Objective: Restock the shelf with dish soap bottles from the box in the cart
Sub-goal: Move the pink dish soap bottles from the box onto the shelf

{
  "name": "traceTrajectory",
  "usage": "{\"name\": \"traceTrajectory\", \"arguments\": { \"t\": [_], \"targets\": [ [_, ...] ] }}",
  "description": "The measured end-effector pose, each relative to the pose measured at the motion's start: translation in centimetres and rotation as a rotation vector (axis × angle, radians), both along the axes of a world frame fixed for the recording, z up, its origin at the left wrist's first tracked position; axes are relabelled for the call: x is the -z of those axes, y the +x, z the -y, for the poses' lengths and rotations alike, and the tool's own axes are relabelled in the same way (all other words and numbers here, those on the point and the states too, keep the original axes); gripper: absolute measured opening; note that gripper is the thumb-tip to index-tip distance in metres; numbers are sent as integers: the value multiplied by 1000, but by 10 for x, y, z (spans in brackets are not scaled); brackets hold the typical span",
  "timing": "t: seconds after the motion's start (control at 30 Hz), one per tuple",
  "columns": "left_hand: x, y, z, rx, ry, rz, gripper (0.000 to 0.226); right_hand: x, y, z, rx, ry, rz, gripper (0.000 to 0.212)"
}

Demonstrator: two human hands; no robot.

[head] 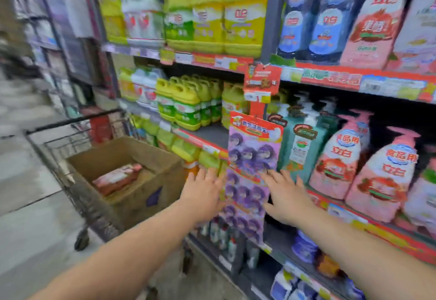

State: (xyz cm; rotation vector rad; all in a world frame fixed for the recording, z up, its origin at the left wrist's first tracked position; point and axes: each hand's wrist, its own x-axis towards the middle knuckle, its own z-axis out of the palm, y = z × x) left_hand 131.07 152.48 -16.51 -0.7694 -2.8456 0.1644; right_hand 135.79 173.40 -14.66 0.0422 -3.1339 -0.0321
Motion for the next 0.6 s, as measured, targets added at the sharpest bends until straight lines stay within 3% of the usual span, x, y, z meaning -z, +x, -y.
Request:
{"name": "traceTrajectory", "arguments": {
  "t": [0.3, 0.6],
  "targets": [
    [26, 5, 227, -279, -30, 94, 79, 36, -51, 218, -255, -27, 19, 76],
    [40, -23, 333, -425, 32, 106, 80, 52, -116, 316, -358, 1, 179, 75]
  ]
}}
